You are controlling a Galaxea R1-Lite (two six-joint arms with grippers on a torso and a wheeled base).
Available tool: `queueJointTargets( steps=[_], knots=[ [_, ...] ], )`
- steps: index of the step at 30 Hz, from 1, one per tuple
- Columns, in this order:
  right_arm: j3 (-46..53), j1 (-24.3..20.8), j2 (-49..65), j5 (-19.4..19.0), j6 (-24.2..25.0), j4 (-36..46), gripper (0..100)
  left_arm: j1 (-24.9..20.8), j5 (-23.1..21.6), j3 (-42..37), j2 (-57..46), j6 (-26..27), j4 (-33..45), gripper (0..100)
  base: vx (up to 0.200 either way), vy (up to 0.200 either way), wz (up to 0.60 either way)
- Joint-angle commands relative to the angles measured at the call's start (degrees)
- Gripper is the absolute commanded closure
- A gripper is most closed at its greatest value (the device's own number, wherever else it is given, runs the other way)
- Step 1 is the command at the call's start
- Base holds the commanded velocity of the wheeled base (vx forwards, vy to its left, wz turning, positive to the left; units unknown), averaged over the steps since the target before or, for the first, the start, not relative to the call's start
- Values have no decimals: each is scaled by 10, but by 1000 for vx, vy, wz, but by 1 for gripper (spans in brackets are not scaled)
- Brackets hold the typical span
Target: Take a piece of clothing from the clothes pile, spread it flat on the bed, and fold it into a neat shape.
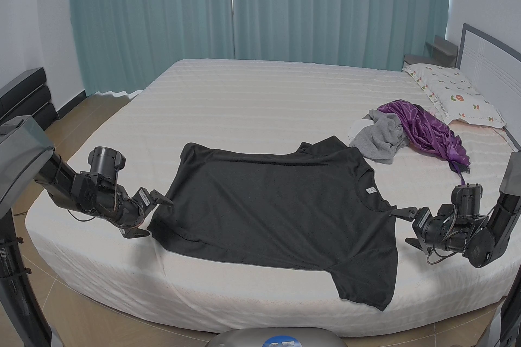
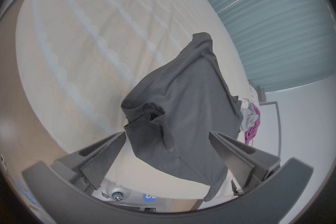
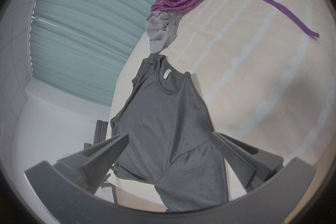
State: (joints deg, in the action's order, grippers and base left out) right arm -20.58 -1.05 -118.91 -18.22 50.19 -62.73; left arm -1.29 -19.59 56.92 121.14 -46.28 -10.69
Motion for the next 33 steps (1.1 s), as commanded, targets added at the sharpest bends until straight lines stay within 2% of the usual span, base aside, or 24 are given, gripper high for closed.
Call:
queueJointTargets(
  steps=[1, 4, 13, 14, 18, 25, 33],
  knots=[
    [0, 0, -1, -1, 0, 0, 0, 19, -25, 8, -4, 0, -2, 0, 0, 0, 0],
    [0, 0, -1, 0, 0, 0, 0, 21, -33, 23, 3, 0, -2, 0, 0, 0, 0],
    [0, 0, -1, -1, 0, 0, 0, 17, -18, 55, 38, 2, 0, 0, 0, 0, 0],
    [0, 0, -1, -1, 0, 0, 0, 17, -18, 55, 39, 2, 0, 100, 0, 0, 0],
    [0, 0, -1, -1, 0, 0, 0, 18, -12, 50, 43, 8, 2, 100, 0, 0, 0],
    [0, 0, -2, 0, 0, 0, 0, 29, 33, 23, 16, 24, 21, 100, 0, 0, 0],
    [2, -1, -1, 0, -1, 0, 0, 43, 33, -25, -46, 44, 57, 100, 0, 0, 0]
  ],
)
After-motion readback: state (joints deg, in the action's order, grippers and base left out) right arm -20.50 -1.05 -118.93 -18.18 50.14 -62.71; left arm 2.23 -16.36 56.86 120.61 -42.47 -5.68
